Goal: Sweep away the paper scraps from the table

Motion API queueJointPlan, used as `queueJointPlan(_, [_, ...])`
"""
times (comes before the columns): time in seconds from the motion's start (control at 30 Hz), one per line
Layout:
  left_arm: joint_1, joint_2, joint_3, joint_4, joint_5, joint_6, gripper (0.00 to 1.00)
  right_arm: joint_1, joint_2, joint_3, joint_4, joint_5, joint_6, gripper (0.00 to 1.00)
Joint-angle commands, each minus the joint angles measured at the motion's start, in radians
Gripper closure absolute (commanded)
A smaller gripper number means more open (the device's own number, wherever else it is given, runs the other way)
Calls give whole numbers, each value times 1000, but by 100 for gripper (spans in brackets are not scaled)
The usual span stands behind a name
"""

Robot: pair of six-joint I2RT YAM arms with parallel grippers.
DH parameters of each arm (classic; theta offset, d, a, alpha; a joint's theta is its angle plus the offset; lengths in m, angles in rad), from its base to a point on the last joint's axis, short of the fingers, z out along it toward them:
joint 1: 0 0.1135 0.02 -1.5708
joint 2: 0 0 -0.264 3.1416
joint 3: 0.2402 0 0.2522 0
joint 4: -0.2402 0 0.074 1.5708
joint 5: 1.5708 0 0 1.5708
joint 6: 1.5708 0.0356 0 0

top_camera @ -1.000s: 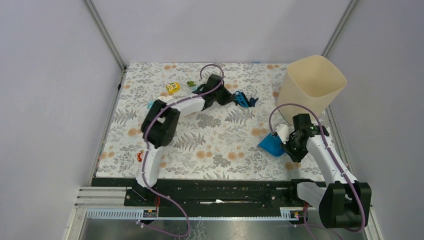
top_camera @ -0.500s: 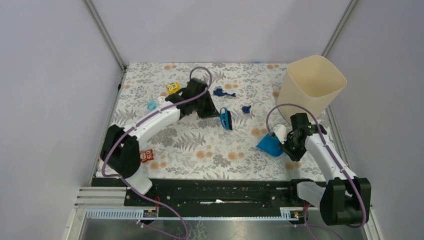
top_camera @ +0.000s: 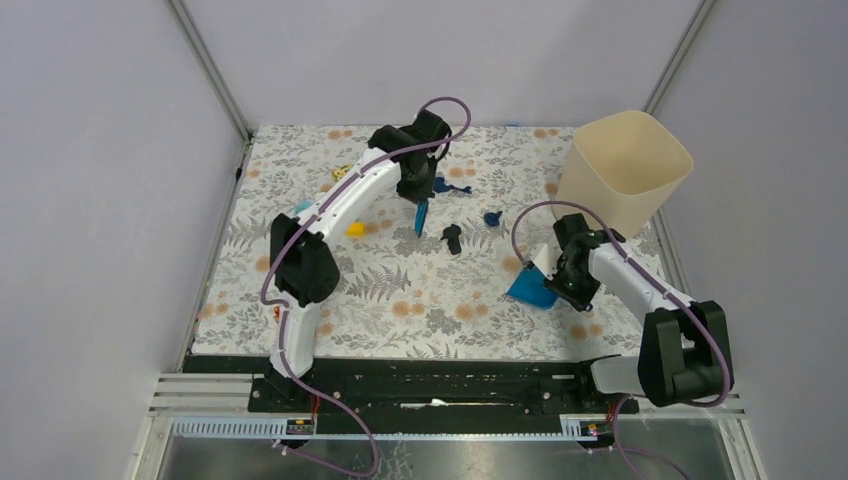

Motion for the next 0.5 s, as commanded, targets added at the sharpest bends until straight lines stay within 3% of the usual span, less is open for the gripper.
queueJointPlan(0.0, [-16, 72, 74, -156, -99, 89, 100, 53, 41, 42, -2, 42, 50, 100])
queueJointPlan(0.13, [-37, 115, 65, -129, -24, 95, 100, 111, 70, 47, 11, 32, 84, 100])
queueJointPlan(0.47, [-77, 149, -38, 98, 348, 29, 100, 182, 179, 141, 14, -39, 167, 100])
